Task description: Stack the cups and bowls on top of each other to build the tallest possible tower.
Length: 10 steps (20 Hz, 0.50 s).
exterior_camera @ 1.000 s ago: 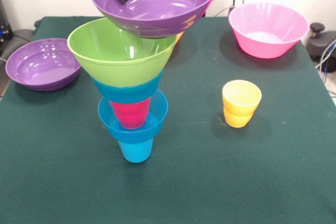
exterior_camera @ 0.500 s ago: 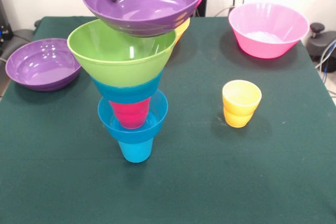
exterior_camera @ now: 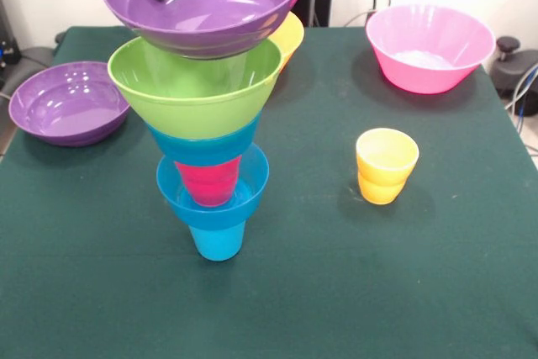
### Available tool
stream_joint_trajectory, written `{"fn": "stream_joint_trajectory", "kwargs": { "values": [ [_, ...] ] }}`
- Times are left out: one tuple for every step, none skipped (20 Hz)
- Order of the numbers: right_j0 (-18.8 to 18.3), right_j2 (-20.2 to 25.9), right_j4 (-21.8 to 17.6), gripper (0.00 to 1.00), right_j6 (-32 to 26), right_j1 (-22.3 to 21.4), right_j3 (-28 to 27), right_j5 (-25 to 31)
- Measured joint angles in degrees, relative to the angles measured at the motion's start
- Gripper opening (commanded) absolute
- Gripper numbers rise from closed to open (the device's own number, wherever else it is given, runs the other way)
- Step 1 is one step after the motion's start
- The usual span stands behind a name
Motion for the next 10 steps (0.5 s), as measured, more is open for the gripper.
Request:
{"fn": "stream_joint_trajectory", "kwargs": {
  "values": [
    [-0.1,0.0,-0.1,0.0,0.0,0.1,0.0,0.0],
    [-0.1,0.0,-0.2,0.0,0.0,0.2,-0.1,0.0],
    [-0.2,0.0,-0.4,0.0,0.0,0.5,-0.1,0.0],
    [-0.2,0.0,-0.6,0.0,0.0,0.6,-0.2,0.0],
    [-0.2,0.0,-0.9,0.0,0.0,1.0,-0.3,0.0],
    [-0.2,0.0,-1.1,0.0,0.0,1.2,-0.4,0.0],
    [-0.2,0.0,-1.4,0.0,0.0,1.5,-0.5,0.0],
    [-0.2,0.0,-1.7,0.0,0.0,1.9,-0.6,0.0],
    [-0.2,0.0,-1.8,0.0,0.0,2.1,-0.6,0.0],
    [-0.2,0.0,-1.9,0.0,0.0,2.3,-0.7,0.0]
  ]
}}
